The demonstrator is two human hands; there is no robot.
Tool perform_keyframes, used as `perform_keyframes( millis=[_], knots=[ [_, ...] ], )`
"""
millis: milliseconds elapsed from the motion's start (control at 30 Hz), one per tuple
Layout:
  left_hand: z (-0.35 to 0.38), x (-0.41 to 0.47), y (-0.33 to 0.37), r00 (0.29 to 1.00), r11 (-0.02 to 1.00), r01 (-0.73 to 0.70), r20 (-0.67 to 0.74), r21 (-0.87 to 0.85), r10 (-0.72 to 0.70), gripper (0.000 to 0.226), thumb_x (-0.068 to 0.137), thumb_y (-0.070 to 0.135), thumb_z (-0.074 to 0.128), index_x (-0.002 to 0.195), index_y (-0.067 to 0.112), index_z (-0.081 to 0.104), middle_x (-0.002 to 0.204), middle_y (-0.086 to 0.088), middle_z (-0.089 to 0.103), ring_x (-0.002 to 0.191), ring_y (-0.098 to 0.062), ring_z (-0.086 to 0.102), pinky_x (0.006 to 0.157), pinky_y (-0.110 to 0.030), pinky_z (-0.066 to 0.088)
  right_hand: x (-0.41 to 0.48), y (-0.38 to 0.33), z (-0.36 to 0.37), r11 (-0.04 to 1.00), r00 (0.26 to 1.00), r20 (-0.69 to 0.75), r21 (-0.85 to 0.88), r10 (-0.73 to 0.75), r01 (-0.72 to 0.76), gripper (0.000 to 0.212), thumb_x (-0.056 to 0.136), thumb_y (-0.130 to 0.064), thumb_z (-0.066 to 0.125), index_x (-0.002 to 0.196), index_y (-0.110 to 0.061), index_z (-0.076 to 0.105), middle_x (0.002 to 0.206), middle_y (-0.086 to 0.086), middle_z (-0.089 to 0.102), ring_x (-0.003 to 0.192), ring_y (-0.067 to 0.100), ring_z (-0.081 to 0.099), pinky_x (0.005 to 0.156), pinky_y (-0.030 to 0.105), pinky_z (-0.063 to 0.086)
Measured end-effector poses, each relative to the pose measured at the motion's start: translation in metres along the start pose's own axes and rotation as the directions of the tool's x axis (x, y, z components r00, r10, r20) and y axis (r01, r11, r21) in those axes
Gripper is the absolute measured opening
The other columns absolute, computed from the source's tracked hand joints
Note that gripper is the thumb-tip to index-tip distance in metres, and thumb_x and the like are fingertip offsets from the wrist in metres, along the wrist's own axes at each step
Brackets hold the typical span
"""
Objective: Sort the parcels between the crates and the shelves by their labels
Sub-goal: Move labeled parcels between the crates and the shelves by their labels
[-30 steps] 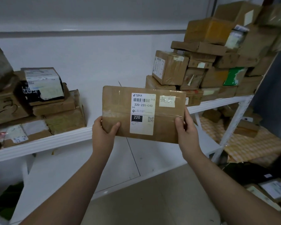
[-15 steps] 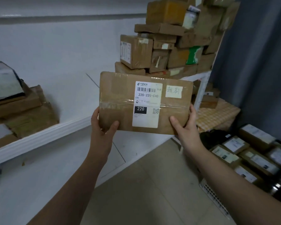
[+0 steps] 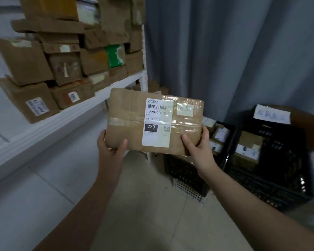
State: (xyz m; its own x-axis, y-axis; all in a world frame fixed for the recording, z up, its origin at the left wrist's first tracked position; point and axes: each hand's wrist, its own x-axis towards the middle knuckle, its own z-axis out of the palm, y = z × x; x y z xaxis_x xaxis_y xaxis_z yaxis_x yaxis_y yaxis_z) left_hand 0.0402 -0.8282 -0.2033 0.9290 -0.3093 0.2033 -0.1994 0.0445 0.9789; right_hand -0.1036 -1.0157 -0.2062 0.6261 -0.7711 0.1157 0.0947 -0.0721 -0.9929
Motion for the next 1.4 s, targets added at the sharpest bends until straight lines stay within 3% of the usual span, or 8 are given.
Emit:
perform_keyframes(
  millis=[233,400,533,633,733,833,1067,1400],
  knots=[
    [0.138,0.003,-0.022,0.968,0.965,0.24,0.106,-0.109,-0.229,0.058,0.088,0.02,0.066,0.135,0.014,0.034,0.132,-0.009,0.053,0.114,-0.022,0.056,0.1,-0.04,0.046,0.032,0.036,-0.117,0.983,0.979,-0.124,-0.068,0.161,-0.17,0.073,0.083,-0.032,0.072,0.139,-0.024,0.026,0.129,0.003,0.056,0.112,0.018,0.059,0.099,0.043,0.049],
    [0.226,0.002,-0.042,0.942,0.95,0.276,0.234,-0.145,-0.238,0.06,0.089,0.025,0.064,0.139,0.023,0.03,0.137,-0.003,0.05,0.116,-0.021,0.056,0.074,-0.02,0.053,0.055,0.057,-0.191,0.968,0.954,-0.194,-0.059,0.229,-0.244,0.081,0.084,-0.033,0.072,0.144,-0.022,0.019,0.133,0.005,0.055,0.115,0.02,0.058,0.098,0.039,0.05],
    [0.293,0.004,-0.053,0.903,0.897,0.381,0.3,-0.225,-0.308,0.078,0.083,0.017,0.072,0.137,0.043,0.021,0.136,0.003,0.044,0.112,-0.019,0.056,0.081,-0.038,0.056,0.073,0.071,-0.238,0.955,0.944,-0.174,-0.042,0.281,-0.293,0.104,0.077,-0.025,0.079,0.148,-0.031,0.004,0.131,0.0,0.054,0.116,0.016,0.057,0.089,0.025,0.052],
    [0.337,0.017,-0.066,0.892,0.905,0.383,0.328,-0.186,-0.31,0.091,0.084,0.015,0.071,0.146,0.041,0.01,0.121,0.012,0.048,0.097,-0.002,0.057,0.069,-0.024,0.057,0.093,0.082,-0.264,0.946,0.935,-0.152,0.008,0.322,-0.324,0.111,0.075,-0.022,0.081,0.148,-0.036,-0.002,0.128,-0.008,0.053,0.109,0.004,0.059,0.08,0.017,0.053],
    [0.378,0.043,-0.078,0.892,0.942,0.318,0.372,-0.111,-0.257,0.09,0.084,0.021,0.071,0.147,0.044,0.011,0.129,0.014,0.049,0.104,0.0,0.057,0.08,-0.027,0.053,0.121,0.087,-0.286,0.951,0.93,-0.269,-0.113,0.25,-0.288,0.111,0.074,-0.028,0.081,0.149,-0.035,-0.001,0.143,-0.004,0.037,0.12,-0.003,0.047,0.096,0.02,0.047],
    [0.421,0.073,-0.088,0.844,0.966,0.26,0.487,-0.007,-0.224,0.087,0.085,0.026,0.069,0.145,0.049,0.011,0.133,0.016,0.048,0.108,0.002,0.056,0.083,-0.023,0.05,0.155,0.09,-0.315,0.841,0.907,-0.38,-0.417,0.183,-0.345,0.108,0.074,-0.044,0.078,0.152,-0.032,0.004,0.153,0.003,0.013,0.137,0.015,0.021,0.113,0.033,0.022],
    [0.537,0.094,-0.105,0.669,0.98,0.13,0.716,0.153,-0.201,0.079,0.085,0.032,0.068,0.144,0.045,0.018,0.113,0.04,0.049,0.098,0.021,0.049,0.08,-0.018,0.039,0.191,0.106,-0.358,0.658,0.912,-0.33,-0.635,0.244,-0.406,0.104,0.073,-0.054,0.073,0.148,-0.041,0.003,0.153,0.005,0.018,0.139,0.026,0.026,0.111,0.048,0.032],
    [0.705,0.049,-0.153,0.484,0.947,0.143,0.814,0.289,-0.322,0.083,0.085,0.033,0.068,0.149,0.038,0.015,0.137,0.002,0.051,0.123,-0.018,0.051,0.104,-0.047,0.041,0.209,0.165,-0.447,0.243,0.816,-0.436,-0.804,0.38,-0.543,0.13,0.044,-0.099,0.043,0.14,-0.046,-0.027,0.149,0.01,-0.04,0.137,0.039,-0.033,0.111,0.063,-0.013]
  ],
)
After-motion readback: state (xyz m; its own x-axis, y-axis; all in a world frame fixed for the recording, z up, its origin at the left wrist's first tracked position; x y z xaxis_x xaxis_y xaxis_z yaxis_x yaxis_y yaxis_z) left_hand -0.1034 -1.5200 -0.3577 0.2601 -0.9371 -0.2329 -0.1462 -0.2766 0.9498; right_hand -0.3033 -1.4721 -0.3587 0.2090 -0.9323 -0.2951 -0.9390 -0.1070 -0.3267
